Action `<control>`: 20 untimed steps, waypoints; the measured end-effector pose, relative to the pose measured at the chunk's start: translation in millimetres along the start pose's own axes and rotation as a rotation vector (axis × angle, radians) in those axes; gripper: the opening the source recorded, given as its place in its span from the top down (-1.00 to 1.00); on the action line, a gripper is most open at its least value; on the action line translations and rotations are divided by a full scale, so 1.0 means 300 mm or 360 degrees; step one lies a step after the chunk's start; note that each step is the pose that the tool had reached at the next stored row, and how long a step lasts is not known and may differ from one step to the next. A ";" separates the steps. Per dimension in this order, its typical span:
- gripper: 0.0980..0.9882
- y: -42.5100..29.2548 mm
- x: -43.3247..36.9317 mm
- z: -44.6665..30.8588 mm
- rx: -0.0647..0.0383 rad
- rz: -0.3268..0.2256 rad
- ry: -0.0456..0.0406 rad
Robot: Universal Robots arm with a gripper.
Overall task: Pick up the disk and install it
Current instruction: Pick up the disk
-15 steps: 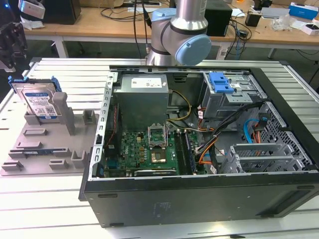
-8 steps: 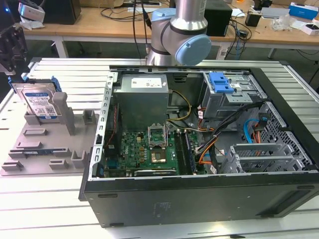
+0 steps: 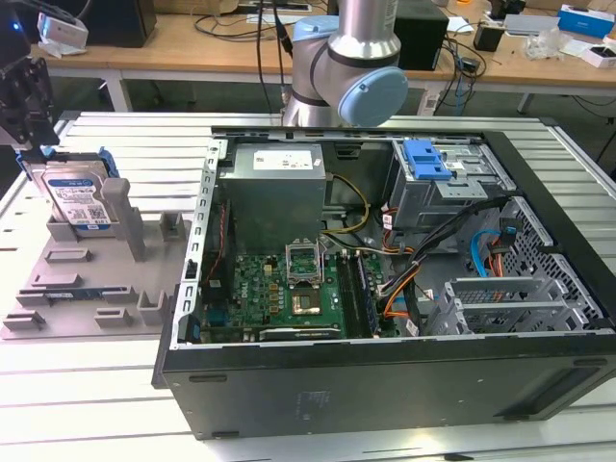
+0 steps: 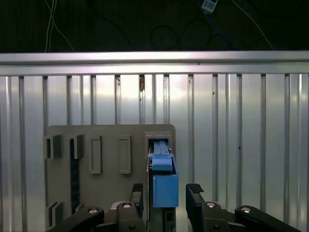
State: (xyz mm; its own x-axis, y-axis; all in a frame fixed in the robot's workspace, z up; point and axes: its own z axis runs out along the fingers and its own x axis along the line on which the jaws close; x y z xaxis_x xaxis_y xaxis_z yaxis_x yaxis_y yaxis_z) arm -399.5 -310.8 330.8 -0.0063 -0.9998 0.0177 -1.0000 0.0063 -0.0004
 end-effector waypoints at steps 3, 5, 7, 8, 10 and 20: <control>0.14 0.000 0.000 0.015 0.0000 0.0000 0.0003; 0.14 0.000 0.000 0.022 0.0000 0.0000 0.0004; 0.14 0.000 0.000 0.029 0.0000 0.0000 0.0005; 0.14 0.000 0.000 0.033 0.0000 0.0000 0.0006; 0.14 0.001 -0.001 0.041 0.0000 0.0000 0.0010; 0.14 0.003 -0.001 0.076 0.0000 0.0000 0.0022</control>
State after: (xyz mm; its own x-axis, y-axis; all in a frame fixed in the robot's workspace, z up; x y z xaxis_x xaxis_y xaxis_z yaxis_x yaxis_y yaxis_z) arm -400.4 -310.9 308.1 -0.0063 -0.9995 0.0317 -1.0000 0.0063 -0.0004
